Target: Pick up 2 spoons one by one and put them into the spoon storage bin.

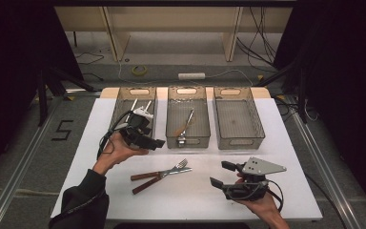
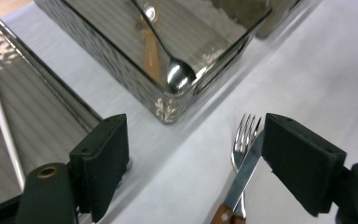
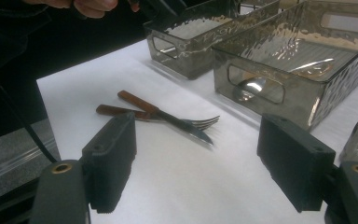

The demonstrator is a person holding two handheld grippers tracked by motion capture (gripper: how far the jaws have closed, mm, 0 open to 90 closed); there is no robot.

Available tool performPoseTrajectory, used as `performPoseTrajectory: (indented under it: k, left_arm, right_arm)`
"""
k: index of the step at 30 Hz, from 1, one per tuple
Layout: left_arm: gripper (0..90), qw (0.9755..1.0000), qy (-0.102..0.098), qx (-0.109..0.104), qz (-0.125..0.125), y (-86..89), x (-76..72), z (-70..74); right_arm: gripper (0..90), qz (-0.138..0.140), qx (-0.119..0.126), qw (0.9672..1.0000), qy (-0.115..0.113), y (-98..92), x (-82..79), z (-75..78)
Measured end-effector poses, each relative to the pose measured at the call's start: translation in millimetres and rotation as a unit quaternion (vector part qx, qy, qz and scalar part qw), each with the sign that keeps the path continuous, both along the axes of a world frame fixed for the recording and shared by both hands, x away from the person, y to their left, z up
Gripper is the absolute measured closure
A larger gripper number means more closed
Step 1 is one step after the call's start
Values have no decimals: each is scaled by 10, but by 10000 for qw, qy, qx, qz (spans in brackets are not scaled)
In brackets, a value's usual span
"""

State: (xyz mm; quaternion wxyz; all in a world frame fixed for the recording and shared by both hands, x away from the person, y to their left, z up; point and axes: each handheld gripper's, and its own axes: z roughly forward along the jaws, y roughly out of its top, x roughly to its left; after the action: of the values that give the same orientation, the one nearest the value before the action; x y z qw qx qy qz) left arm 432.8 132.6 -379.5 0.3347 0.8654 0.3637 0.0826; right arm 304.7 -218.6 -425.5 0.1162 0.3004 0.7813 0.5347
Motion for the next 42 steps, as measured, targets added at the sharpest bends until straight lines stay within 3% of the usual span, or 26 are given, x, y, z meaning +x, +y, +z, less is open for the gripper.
performPoseTrajectory:
  k: [11, 20, 27, 31, 38, 42]
  left_arm:
    - [221, 9990, 103, 357, -233, 28, -97, -91]
    - [223, 9969, 207, 628, -433, 28, -183, -149]
    - [233, 9934, 284, 1008, -464, 86, -219, -244]
    - [240, 9922, 427, 1052, -508, 144, -241, -286]
    - [236, 9900, 472, 1231, -493, 196, -272, -339]
    - [230, 9868, 469, 1474, -488, 226, -274, -377]
  right_arm:
    - [293, 9, 8, 10000, -15, -1, -5, 5]
    - [293, 47, -20, 10000, -26, 1, -7, 7]
    - [292, 44, -13, 10000, -9, -5, -10, 7]
    - [292, 62, 1, 10000, 10, -6, 1, 2]
    - [292, 60, 3, 10000, 15, -22, 7, -5]
    - [292, 71, -14, 10000, 14, -20, 3, -7]
